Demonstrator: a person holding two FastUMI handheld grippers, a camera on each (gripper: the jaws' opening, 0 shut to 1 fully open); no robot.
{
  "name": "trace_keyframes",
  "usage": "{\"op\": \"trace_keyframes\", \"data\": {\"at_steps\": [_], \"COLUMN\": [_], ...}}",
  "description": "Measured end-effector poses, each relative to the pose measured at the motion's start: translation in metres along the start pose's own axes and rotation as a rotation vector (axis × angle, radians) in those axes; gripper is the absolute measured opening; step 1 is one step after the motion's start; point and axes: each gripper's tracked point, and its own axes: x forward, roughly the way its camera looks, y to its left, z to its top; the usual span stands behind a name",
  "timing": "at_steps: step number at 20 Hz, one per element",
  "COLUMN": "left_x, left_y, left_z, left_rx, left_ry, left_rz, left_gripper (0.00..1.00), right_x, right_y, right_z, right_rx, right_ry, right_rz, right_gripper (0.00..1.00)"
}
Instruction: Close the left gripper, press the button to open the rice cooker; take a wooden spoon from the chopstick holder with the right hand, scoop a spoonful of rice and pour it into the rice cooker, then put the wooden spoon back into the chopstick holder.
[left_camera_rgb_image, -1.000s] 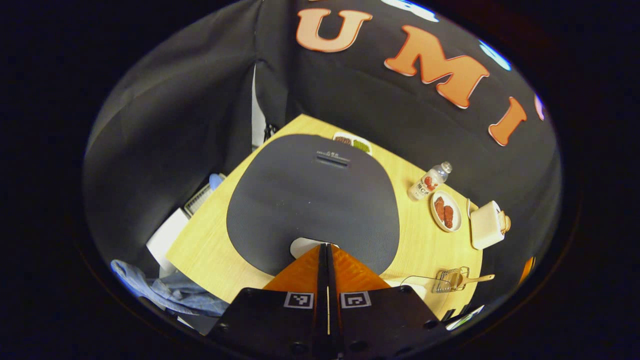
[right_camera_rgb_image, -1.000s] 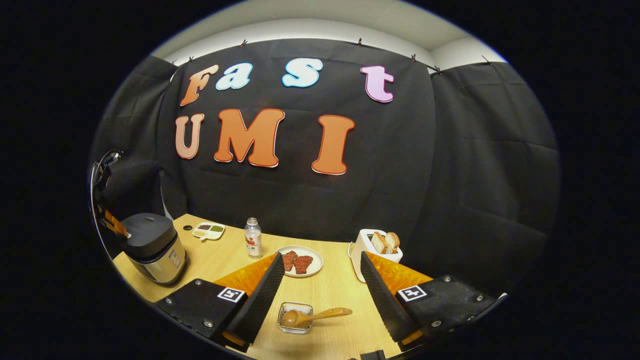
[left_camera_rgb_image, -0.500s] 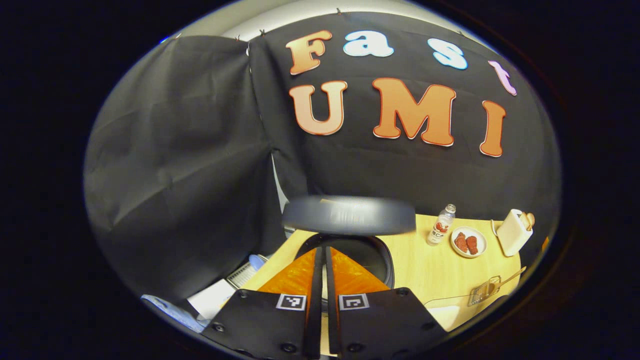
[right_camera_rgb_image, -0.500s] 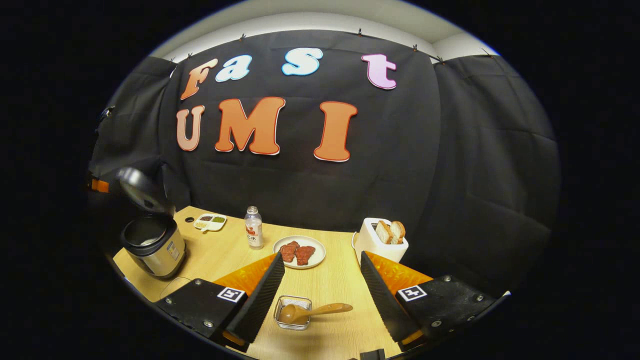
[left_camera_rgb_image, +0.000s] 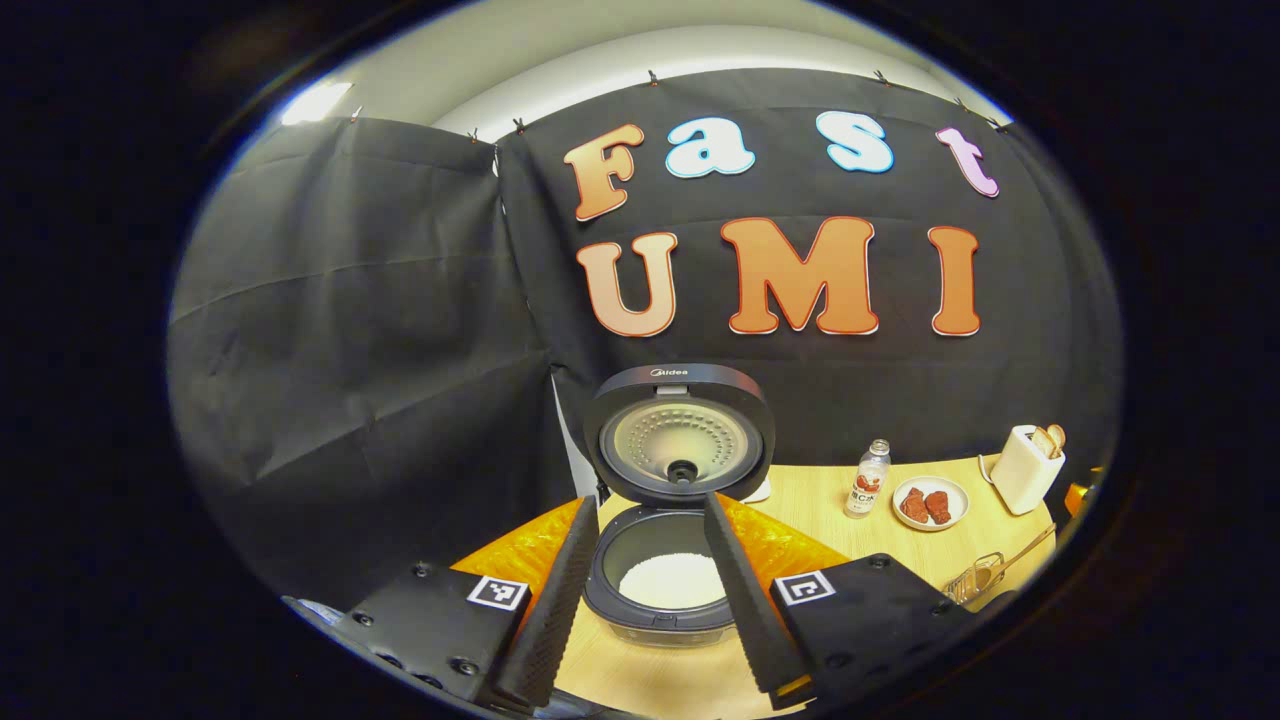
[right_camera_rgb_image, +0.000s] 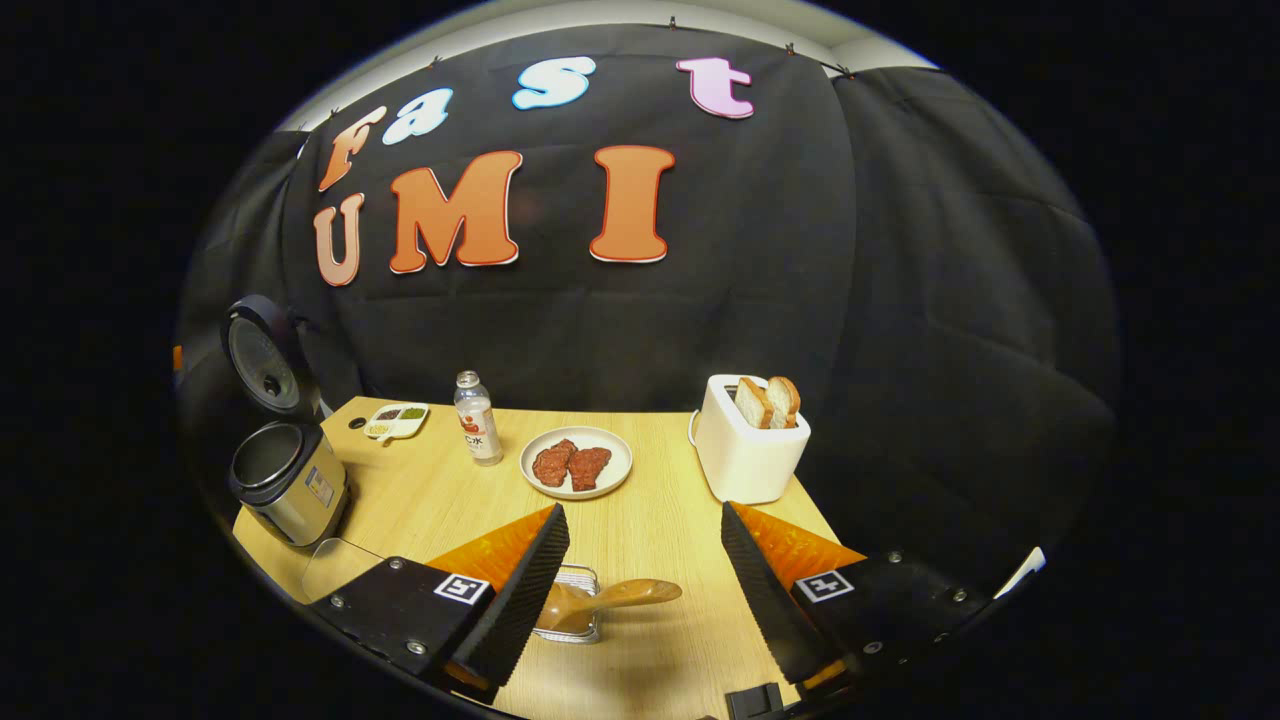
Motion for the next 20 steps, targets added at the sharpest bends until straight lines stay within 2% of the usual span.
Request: {"op": "trace_keyframes", "data": {"at_steps": [2,3,4,9,11,12,14,15,16,17,18,19,20], "left_x": [-0.011,-0.015,-0.020,-0.037,-0.043,-0.046,-0.048,-0.050,-0.051,-0.054,-0.055,-0.055,-0.055], "left_y": [-0.001,-0.004,-0.007,-0.008,-0.010,-0.013,-0.018,-0.019,-0.019,-0.022,-0.026,-0.032,-0.037], "left_z": [-0.003,-0.005,-0.006,-0.009,-0.010,-0.011,-0.015,-0.019,-0.021,-0.024,-0.025,-0.027,-0.027], "left_rx": [0.007,0.009,0.009,0.005,-0.001,-0.010,-0.025,-0.024,-0.021,-0.019,-0.023,-0.029,-0.030], "left_ry": [-0.003,-0.003,0.000,0.008,0.012,0.017,0.036,0.046,0.057,0.067,0.077,0.087,0.088], "left_rz": [0.012,0.016,0.016,0.055,0.062,0.061,0.057,0.061,0.067,0.069,0.067,0.056,0.043], "left_gripper": [0.80,0.75,0.75,0.90,0.90,1.00,0.95,0.93,0.98,0.99,0.99,1.00,0.99], "right_x": [0.011,0.014,0.020,0.038,0.041,0.042,0.046,0.049,0.051,0.051,0.053,0.053,0.055], "right_y": [-0.002,-0.002,-0.002,0.001,0.009,0.012,0.018,0.021,0.026,0.030,0.034,0.035,0.037], "right_z": [-0.012,-0.021,-0.029,-0.069,-0.087,-0.095,-0.108,-0.112,-0.112,-0.115,-0.117,-0.118,-0.116], "right_rx": [0.032,0.055,0.080,0.199,0.280,0.321,0.377,0.393,0.405,0.401,0.389,0.375,0.369], "right_ry": [0.035,0.055,0.078,0.176,0.238,0.266,0.303,0.308,0.308,0.309,0.307,0.301,0.293], "right_rz": [0.012,0.022,0.029,0.058,0.092,0.102,0.126,0.140,0.159,0.172,0.182,0.185,0.186], "right_gripper": [0.95,0.95,0.95,0.95,0.95,0.95,0.89,0.82,0.79,0.68,0.68,0.61,0.58]}}
